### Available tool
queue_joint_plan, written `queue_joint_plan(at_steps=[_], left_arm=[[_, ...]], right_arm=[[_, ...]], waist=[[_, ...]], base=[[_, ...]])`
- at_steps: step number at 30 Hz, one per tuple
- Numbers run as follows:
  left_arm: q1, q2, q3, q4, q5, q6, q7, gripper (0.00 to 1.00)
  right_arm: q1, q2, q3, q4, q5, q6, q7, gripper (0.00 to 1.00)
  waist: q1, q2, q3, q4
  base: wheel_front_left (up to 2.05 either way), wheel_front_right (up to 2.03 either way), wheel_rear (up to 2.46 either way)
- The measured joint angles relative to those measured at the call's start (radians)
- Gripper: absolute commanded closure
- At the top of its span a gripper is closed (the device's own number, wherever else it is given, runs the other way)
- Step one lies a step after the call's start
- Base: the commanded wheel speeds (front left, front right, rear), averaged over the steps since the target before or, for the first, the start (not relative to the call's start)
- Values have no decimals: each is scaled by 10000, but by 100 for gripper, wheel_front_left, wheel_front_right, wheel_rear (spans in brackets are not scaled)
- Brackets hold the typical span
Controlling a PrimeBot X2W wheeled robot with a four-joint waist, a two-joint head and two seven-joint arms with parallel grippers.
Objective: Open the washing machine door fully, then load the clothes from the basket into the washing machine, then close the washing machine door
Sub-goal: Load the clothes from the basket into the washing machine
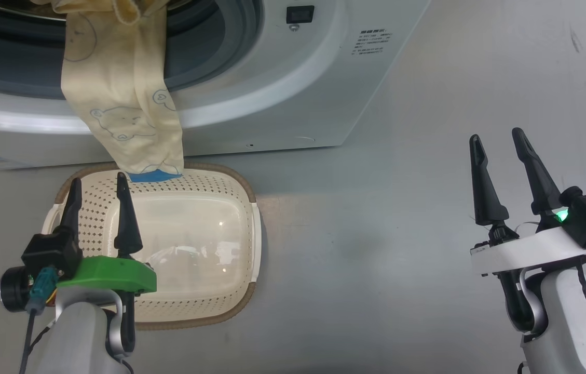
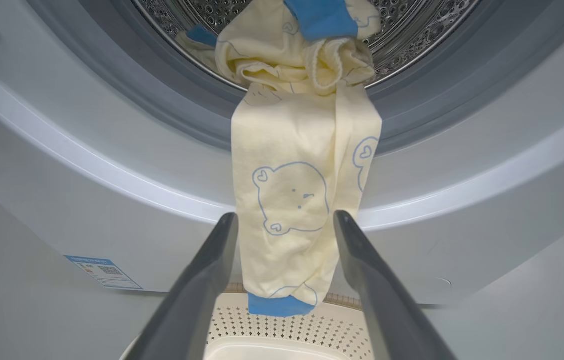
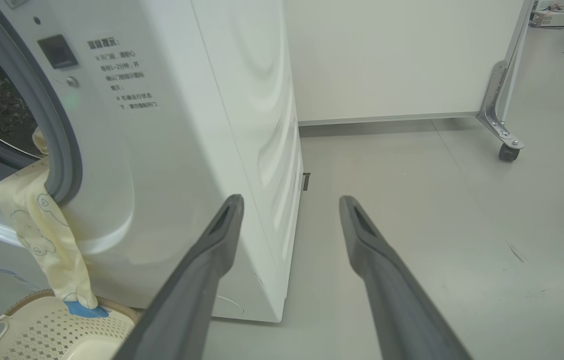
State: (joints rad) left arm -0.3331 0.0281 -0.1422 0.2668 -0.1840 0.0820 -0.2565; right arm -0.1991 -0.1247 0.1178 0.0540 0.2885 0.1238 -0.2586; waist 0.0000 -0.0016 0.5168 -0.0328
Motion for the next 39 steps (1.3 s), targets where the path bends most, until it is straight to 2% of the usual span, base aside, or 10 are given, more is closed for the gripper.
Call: queue_joint_plan(at_steps=[12, 26, 39], left_arm=[[-148, 117, 282, 320, -123, -10, 0, 0], [-1474, 556, 784, 1137, -313, -190, 0, 0], [-2517, 610, 947, 2324, -604, -445, 0, 0]], right_arm=[[-116, 146, 219, -27, 2, 0, 0, 0], [-326, 311, 211, -115, 8, 0, 0, 0], [-513, 378, 105, -144, 6, 0, 0, 0]], waist=[[0, 0, 276, -555], [0, 0, 838, -1333], [0, 0, 1272, -1652]], base=[[0, 0, 0], [0, 0, 0], [0, 0, 0]])
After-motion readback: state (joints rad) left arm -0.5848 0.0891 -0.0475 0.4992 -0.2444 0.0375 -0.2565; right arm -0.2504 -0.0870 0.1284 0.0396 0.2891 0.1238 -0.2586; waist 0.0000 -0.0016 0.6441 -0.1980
